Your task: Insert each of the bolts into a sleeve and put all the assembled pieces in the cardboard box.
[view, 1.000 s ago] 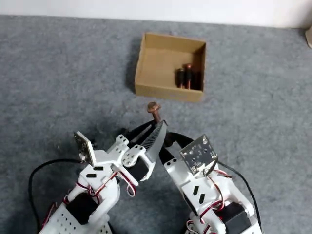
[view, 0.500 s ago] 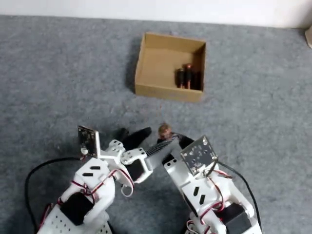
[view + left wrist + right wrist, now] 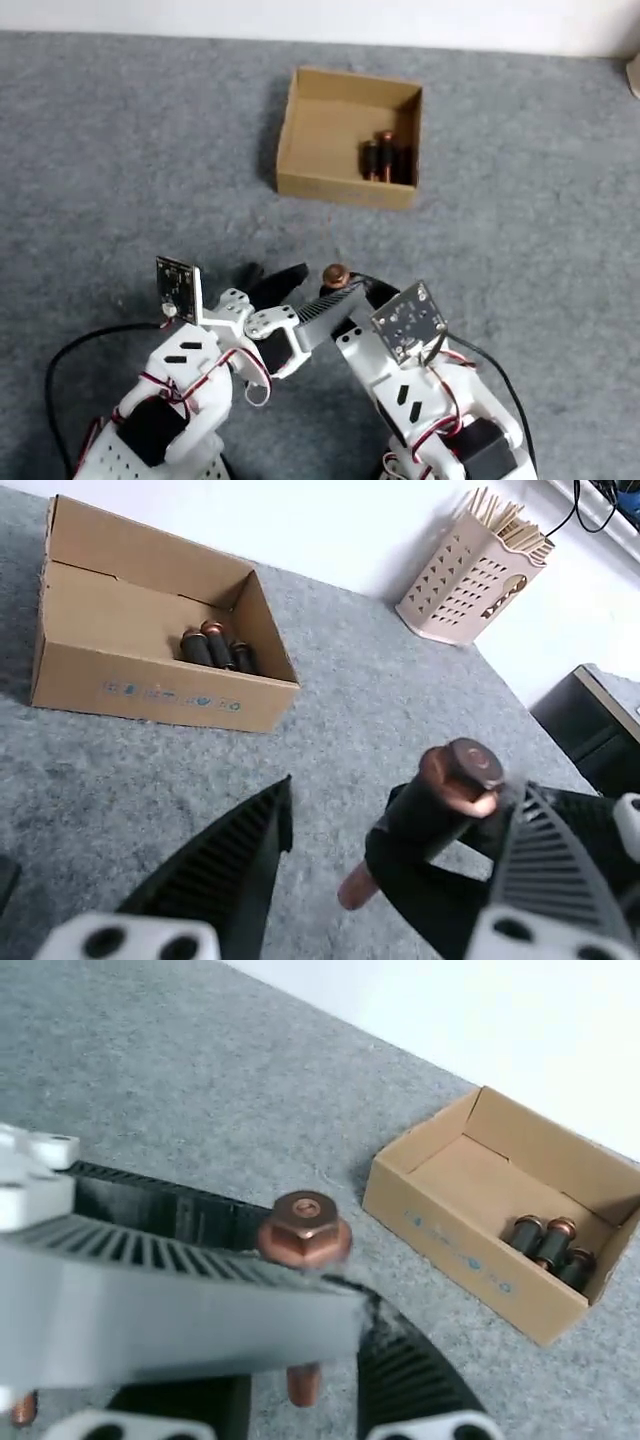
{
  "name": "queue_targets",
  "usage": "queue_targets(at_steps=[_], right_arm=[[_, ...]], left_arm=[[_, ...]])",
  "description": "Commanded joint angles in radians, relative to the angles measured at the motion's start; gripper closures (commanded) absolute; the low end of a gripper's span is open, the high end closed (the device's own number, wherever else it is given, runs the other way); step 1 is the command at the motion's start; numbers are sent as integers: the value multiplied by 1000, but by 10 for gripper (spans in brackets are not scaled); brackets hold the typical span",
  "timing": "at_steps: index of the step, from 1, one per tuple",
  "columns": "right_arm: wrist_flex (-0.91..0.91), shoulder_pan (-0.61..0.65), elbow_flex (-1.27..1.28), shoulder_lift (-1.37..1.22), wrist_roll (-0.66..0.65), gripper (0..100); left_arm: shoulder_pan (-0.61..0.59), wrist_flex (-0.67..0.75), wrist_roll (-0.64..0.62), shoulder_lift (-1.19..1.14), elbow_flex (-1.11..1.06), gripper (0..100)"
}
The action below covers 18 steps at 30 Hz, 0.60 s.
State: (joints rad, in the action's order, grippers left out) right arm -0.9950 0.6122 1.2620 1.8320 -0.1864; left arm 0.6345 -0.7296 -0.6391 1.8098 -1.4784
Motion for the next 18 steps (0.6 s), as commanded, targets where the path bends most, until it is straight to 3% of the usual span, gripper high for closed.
queue_targets(at_steps=[1, 11, 14, 18], right_arm=[[8, -15, -27, 7, 9, 992], [10, -13, -5, 5, -18, 992], [10, -15, -5, 5, -20, 992], [16, -15, -5, -1, -25, 992]], left_arm=[[22, -6, 5, 13, 130, 681], [4, -9, -120, 12, 205, 681], [-108, -9, -144, 5, 188, 681], [-298, 8, -150, 5, -1, 681]])
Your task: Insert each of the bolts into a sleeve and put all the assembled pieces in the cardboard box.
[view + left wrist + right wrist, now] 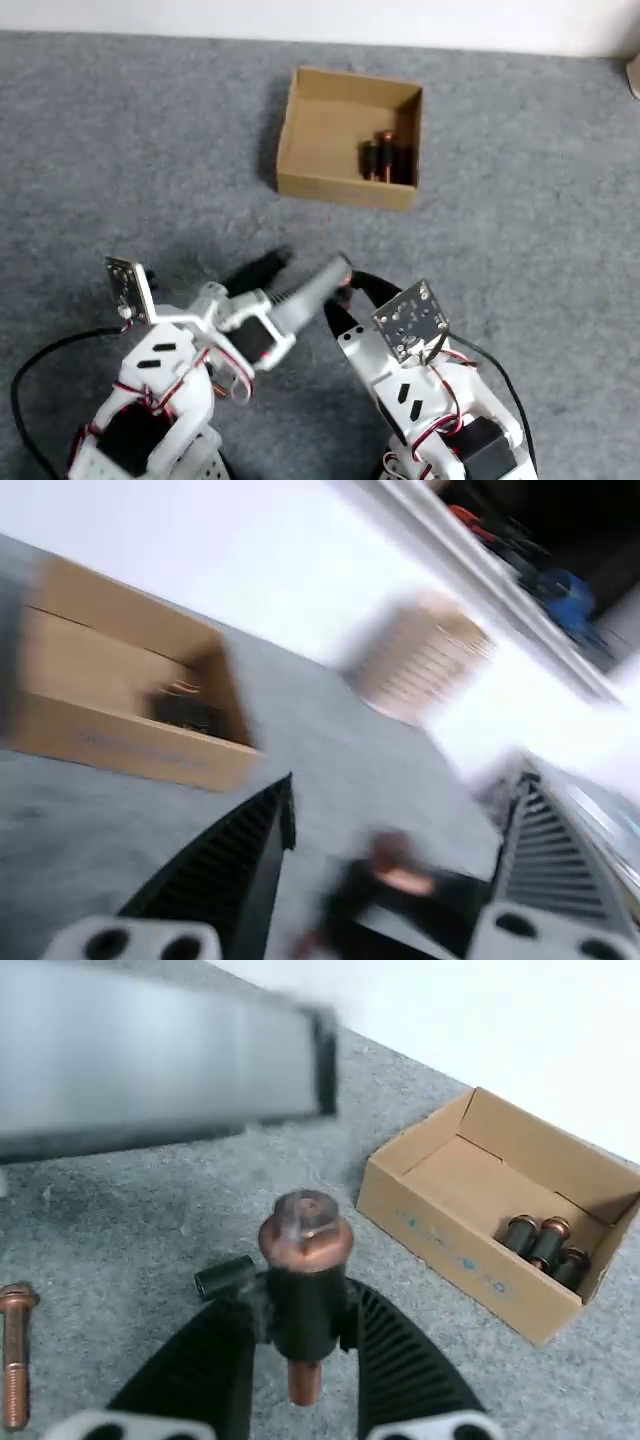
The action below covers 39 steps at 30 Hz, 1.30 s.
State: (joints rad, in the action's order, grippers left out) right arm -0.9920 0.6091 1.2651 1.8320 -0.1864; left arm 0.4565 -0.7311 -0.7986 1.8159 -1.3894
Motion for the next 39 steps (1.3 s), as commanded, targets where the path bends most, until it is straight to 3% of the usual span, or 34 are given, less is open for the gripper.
queue_targets(at_steps=[1, 4, 7, 10, 13, 21, 30, 39], right_arm=[[21, -12, -5, -2, -25, 992], [91, -12, 65, -2, -25, 992], [145, -15, 124, -4, -34, 992], [147, -15, 125, -7, -80, 992], [147, -45, 42, -102, -86, 992], [226, -222, -435, -780, -86, 992], [223, -341, -1106, -1521, -89, 992], [176, -415, -1532, -2126, -89, 992]], left_arm=[[-140, 35, 38, -1, -137, 681], [-150, 141, 100, -1, -245, 711], [-157, 256, 164, -2, -309, 803], [-211, 269, 201, -2, -308, 869], [-259, 269, 203, -2, -308, 862], [-303, 307, 192, -2, -306, 867], [-277, 304, -37, -2, -306, 867], [-275, 281, -37, -2, -306, 867]])
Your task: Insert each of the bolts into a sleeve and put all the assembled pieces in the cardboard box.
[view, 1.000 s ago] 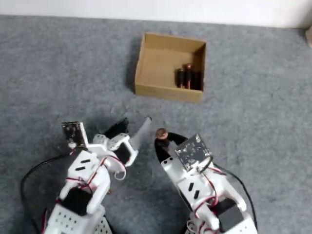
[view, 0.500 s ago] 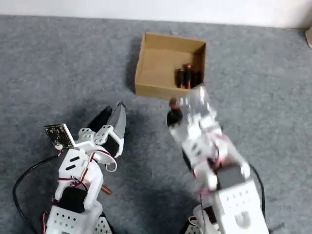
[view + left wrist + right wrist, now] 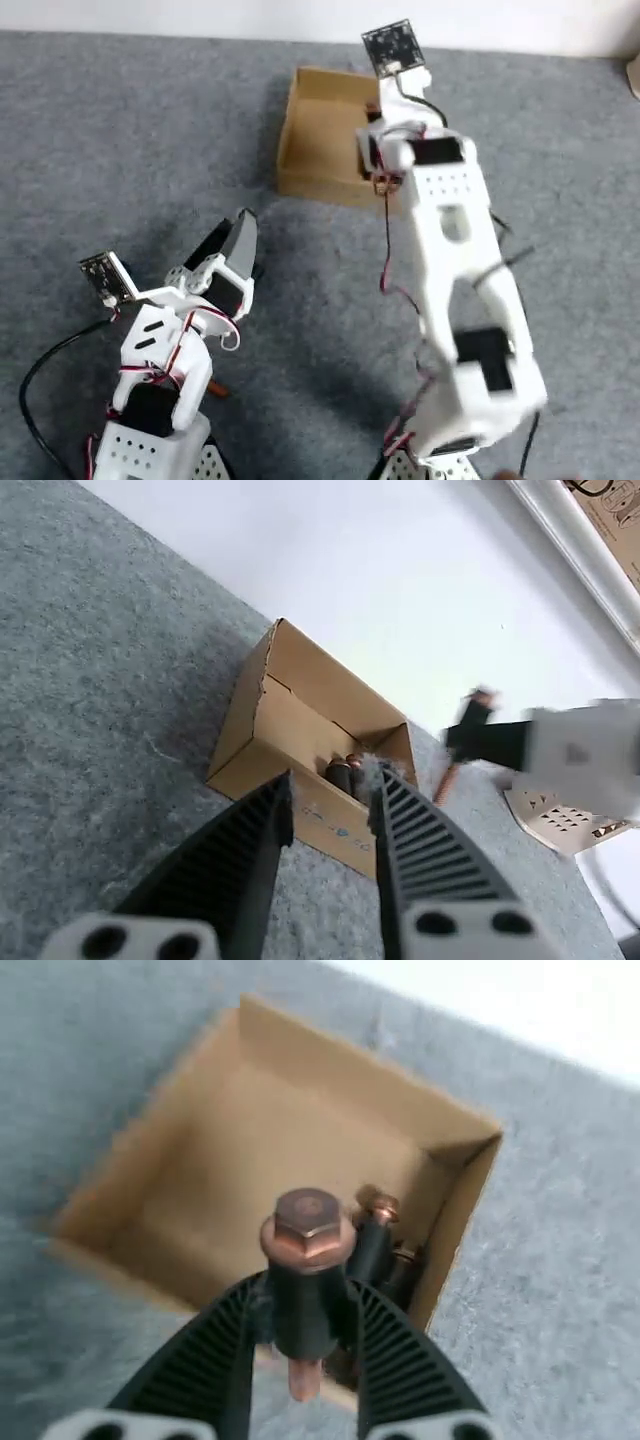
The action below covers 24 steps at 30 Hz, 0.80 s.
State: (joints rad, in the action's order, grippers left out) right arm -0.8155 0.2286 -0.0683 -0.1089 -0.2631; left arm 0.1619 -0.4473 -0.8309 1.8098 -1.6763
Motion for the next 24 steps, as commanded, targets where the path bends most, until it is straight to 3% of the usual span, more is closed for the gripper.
queue_targets(at_steps=[1, 9, 16, 24], right_arm=[[-1, -38, -237, -231, -12, 992], [-124, -44, -469, -437, -11, 964], [-265, -45, -562, -463, -5, 630], [-507, -58, -746, -460, 23, 618]], left_arm=[[19, -3, -5, 4, -19, 867], [19, -3, -5, 4, -19, 867], [19, -3, -5, 4, -19, 867], [18, -3, -5, 4, -19, 867]])
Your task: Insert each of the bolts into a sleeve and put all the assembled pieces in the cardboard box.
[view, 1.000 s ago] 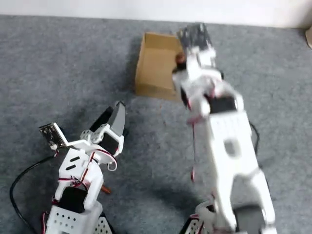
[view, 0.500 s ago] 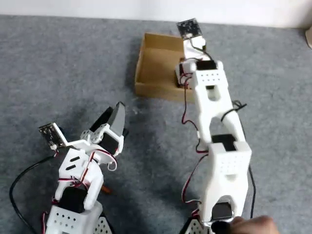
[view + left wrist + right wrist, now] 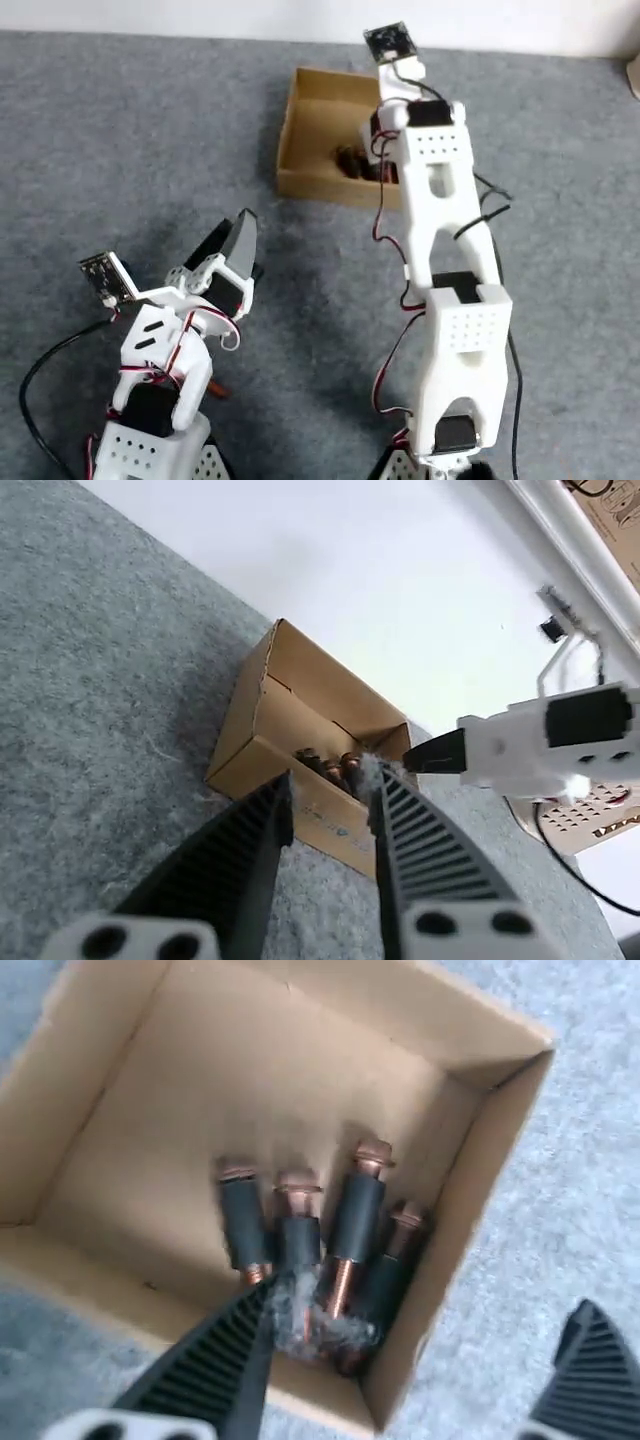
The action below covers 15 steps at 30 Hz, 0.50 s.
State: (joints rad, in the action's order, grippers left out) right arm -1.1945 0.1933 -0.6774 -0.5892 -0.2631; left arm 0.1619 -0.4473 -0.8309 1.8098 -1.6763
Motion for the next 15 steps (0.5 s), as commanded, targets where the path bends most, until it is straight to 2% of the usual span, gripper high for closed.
queue_targets(at_steps=[1, 4, 6, 9, 12, 15], right_arm=[[-177, -25, -193, 21, 43, 618], [-378, -24, -417, 21, 64, 619], [-533, -18, -598, 21, 60, 619], [-578, -22, -796, 61, 61, 621], [-575, -68, -699, 194, 63, 643], [-573, -76, -472, 366, 61, 680]], left_arm=[[18, -3, -5, 4, -19, 867], [18, -6, -3, 4, -19, 866], [22, -9, 44, 4, -19, 864], [27, -29, 69, 2, -19, 864], [62, -81, 72, 4, -19, 863], [127, -150, 110, 4, -8, 863]])
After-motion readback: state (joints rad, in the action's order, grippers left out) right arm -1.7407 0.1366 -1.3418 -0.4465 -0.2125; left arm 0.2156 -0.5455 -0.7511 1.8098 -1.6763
